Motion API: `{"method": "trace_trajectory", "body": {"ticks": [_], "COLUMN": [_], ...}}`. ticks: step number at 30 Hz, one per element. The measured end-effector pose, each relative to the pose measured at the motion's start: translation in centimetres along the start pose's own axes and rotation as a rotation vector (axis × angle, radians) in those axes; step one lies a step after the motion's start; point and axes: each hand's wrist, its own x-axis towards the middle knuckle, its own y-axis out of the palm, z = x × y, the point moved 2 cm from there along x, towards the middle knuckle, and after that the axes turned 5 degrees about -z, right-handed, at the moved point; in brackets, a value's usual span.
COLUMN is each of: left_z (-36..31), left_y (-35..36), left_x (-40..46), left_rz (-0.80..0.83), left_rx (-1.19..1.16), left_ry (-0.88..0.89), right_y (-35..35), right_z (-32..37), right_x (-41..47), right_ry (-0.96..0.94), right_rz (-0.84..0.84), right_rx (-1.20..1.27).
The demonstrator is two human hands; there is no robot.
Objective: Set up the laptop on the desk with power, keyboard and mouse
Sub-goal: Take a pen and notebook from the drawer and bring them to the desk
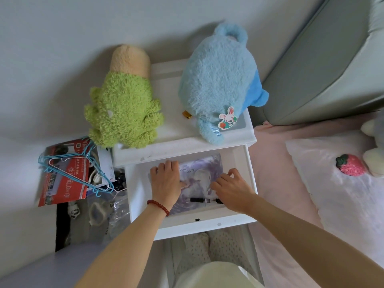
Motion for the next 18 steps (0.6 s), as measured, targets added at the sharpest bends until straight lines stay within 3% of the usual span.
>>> {"method": "trace_trajectory", "body": {"ticks": [3,6,9,13,15,18], "left_z": [0.0,0.3,0.1,-0.4,-0.5,-0.7], "left_y": [-1.3,-1.6,-1.6,-1.6,-1.7,-2.4], "left_x": [-1.5,-2.3,-2.6,-2.9,-3.2,-3.4], "left_rz": [-0.102,-0.223,-0.275,-0.282,-0.274,-0.264], "left_rx": [0.048,0.033,0.034,0.042,0.050,0.003], "left_ry": [0.086,0.132,0.131,0.093,0.083,0.102], "right_y": [-0.2,0.8,1.3,1.2,0.8,-1.2], "right_z": [-0.2,0.2,0.8,1.6,1.2,0.3], "right_x": [-0.4,0.0,0.8,1.1,0.8,0.0], "right_ry": [0.093,0.138,0.088,0.016,0.067,0.128], "right_rz": [0.132,0.493,0.603,0.552,0.505,0.175], "right_rx": [0.034,0.197,0.148,0.143,0.212,0.222]}}
